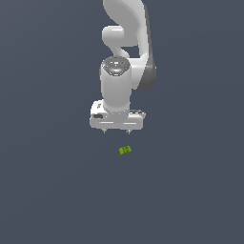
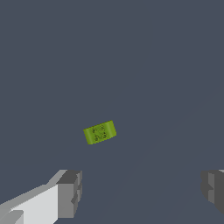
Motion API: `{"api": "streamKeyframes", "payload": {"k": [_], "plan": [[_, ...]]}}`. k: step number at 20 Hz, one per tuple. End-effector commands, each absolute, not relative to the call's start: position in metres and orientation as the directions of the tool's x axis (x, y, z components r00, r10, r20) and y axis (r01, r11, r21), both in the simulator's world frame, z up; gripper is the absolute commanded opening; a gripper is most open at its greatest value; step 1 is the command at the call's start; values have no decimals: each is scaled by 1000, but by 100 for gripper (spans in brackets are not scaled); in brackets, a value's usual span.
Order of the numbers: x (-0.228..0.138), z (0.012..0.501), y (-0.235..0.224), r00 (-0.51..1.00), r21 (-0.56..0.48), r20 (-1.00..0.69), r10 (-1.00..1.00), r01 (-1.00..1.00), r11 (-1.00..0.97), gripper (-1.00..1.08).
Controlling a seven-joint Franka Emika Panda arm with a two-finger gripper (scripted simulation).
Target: Pick up the object and move it to a goal position.
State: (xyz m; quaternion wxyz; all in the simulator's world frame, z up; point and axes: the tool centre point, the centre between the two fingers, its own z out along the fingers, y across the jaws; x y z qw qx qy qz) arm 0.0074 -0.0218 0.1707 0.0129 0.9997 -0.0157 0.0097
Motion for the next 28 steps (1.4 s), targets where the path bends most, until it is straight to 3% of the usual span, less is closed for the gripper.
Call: {"api": "streamKeyframes", "payload": {"k": [1, 14, 28], "plan": [[8, 168, -20, 998, 23, 19, -62, -62, -998, 100], [12, 142, -9, 939, 4, 13, -345, -345, -939, 100], [15, 109, 4, 744, -5, 1, -669, -669, -744, 100]]}}
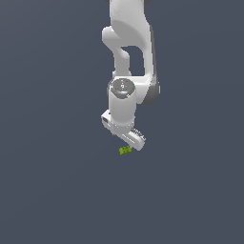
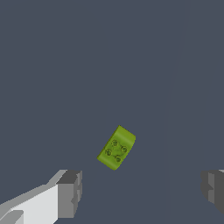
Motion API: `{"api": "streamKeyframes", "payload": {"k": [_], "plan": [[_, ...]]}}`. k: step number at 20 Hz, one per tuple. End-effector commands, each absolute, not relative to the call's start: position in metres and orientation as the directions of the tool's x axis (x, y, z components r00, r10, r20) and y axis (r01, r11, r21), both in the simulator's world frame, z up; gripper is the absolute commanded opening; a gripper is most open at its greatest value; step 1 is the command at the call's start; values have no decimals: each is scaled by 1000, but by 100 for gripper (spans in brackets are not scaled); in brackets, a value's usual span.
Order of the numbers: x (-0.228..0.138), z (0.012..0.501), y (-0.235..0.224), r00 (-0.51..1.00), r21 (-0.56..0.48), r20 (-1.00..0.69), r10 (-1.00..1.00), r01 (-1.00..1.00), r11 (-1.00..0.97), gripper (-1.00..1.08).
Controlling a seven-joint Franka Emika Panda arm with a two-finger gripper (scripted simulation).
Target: Pick up the object and move it to a goal position.
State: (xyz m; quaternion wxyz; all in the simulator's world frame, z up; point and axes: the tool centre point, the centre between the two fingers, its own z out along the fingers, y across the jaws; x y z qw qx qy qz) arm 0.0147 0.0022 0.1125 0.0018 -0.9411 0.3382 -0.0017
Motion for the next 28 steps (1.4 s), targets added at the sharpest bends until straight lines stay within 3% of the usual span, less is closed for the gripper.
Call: {"api": "streamKeyframes", "payload": {"k": [1, 17, 28], "plan": [[15, 107, 4, 725, -5, 0, -689, -689, -725, 100], [17, 72, 16, 397, -1, -2, -918, -918, -397, 100], [17, 63, 19, 291, 0, 0, -957, -957, -291, 100]]}}
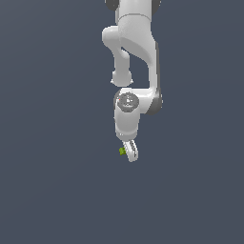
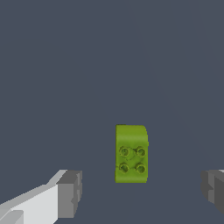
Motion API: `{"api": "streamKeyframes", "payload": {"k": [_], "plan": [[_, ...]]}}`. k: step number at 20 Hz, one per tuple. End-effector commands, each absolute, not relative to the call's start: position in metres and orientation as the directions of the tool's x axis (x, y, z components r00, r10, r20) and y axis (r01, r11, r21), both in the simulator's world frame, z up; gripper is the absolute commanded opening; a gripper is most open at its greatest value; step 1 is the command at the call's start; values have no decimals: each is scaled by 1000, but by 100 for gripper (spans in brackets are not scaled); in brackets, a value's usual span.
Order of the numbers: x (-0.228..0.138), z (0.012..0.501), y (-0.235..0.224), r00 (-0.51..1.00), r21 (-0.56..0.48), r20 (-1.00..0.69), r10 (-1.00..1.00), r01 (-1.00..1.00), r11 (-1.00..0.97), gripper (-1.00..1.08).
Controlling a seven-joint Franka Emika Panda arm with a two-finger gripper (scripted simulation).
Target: Pick up the object and move it to a goal position.
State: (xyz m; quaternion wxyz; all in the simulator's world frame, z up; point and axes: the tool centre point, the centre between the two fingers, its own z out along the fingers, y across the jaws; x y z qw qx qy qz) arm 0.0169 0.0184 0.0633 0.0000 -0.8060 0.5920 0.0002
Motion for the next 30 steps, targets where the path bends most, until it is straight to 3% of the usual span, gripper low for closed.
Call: {"api": "streamKeyframes", "payload": {"k": [1, 20, 21, 30], "plan": [[17, 63, 19, 289, 0, 0, -957, -957, -289, 100], [17, 12, 18, 287, 0, 0, -958, -958, -287, 100], [17, 12, 18, 287, 0, 0, -958, -958, -287, -100], [17, 12, 18, 287, 0, 0, -958, -958, -287, -100]]}}
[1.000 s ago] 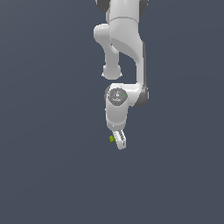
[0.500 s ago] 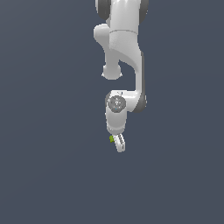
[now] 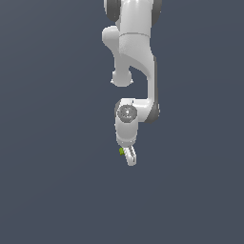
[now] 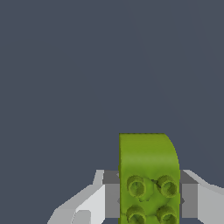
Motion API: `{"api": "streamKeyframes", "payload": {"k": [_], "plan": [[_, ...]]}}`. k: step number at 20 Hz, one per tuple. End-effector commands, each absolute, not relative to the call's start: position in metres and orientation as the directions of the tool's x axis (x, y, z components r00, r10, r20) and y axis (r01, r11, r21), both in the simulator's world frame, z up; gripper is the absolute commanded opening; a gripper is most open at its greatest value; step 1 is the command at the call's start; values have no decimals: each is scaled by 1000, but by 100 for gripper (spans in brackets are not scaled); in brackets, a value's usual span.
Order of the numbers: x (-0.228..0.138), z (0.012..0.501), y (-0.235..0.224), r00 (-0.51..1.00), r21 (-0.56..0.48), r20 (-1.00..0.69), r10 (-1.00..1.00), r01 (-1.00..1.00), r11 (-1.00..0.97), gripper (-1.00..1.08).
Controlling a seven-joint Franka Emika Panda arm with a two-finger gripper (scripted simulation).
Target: Pick up the object and move it to a goal position.
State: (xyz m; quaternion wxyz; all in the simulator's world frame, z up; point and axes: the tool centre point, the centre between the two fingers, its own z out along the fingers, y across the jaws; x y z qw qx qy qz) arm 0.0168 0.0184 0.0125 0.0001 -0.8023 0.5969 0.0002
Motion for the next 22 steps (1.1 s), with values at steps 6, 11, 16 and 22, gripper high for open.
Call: {"api": "streamKeyframes", "payload": {"k": [6, 11, 16, 22], "plan": [[21, 18, 22, 287, 0, 0, -958, -958, -287, -100], [33, 35, 33, 288, 0, 1, -958, -958, -288, -100], [51, 61, 50, 288, 0, 1, -958, -958, -288, -100], [77, 96, 73, 288, 1, 2, -958, -958, -288, -100]]}}
